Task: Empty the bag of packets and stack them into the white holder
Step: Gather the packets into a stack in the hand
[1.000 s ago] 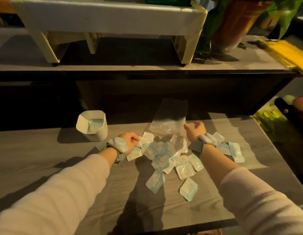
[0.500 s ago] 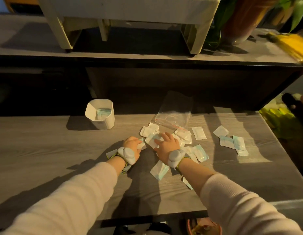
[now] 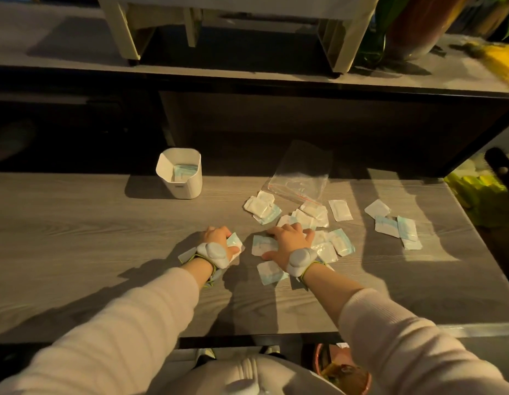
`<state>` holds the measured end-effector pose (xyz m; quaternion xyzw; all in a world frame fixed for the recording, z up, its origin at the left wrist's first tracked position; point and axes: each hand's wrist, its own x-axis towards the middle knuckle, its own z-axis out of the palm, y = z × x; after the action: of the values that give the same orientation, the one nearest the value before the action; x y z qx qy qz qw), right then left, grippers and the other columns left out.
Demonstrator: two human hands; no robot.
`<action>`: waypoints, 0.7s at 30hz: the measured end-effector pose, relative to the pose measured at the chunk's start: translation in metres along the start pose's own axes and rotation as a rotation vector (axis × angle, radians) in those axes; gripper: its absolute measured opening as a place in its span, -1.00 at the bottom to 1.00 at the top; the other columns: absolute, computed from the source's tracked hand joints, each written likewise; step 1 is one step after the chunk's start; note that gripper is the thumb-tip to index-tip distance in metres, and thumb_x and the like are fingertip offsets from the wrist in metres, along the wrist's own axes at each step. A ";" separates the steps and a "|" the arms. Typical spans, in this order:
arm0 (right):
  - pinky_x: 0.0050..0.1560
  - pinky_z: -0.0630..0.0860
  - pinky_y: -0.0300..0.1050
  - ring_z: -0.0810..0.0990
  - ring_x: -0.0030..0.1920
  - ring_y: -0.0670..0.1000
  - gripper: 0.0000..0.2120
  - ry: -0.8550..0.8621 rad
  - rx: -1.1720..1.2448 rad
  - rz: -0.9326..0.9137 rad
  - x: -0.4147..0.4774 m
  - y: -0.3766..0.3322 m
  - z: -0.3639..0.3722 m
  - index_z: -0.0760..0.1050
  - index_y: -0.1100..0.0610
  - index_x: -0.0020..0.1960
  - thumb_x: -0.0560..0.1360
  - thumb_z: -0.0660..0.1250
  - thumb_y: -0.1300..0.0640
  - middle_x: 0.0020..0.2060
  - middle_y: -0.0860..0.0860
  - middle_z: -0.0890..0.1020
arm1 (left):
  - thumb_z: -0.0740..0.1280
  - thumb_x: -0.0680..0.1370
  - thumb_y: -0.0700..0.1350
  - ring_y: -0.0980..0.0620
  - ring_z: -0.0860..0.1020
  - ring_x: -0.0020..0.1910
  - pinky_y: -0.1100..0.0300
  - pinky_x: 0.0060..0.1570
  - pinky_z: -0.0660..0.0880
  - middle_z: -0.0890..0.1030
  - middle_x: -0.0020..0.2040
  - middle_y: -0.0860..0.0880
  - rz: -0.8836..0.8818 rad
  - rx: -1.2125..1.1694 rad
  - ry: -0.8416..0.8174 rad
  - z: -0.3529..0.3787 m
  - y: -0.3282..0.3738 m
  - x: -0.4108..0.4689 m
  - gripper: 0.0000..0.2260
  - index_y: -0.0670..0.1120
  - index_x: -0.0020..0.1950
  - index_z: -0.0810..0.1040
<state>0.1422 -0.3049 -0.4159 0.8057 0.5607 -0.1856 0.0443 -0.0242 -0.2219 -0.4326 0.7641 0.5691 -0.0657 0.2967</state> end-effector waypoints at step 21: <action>-0.43 0.51 -0.26 0.51 -0.42 -0.05 -0.77 -0.041 1.219 0.137 -0.001 -0.020 -0.018 0.49 0.15 -0.18 0.33 0.55 0.17 -0.38 0.01 0.56 | 0.12 0.62 0.10 -0.05 0.59 -0.08 0.13 -0.17 0.57 0.66 -0.07 -0.12 -0.261 -1.541 -0.393 -0.010 0.043 -0.026 -0.62 -0.13 0.16 0.56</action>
<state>0.1278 -0.2936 -0.3955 0.7164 0.2996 -0.4852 -0.4019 0.0040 -0.2459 -0.3969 0.2465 0.4765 0.1778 0.8250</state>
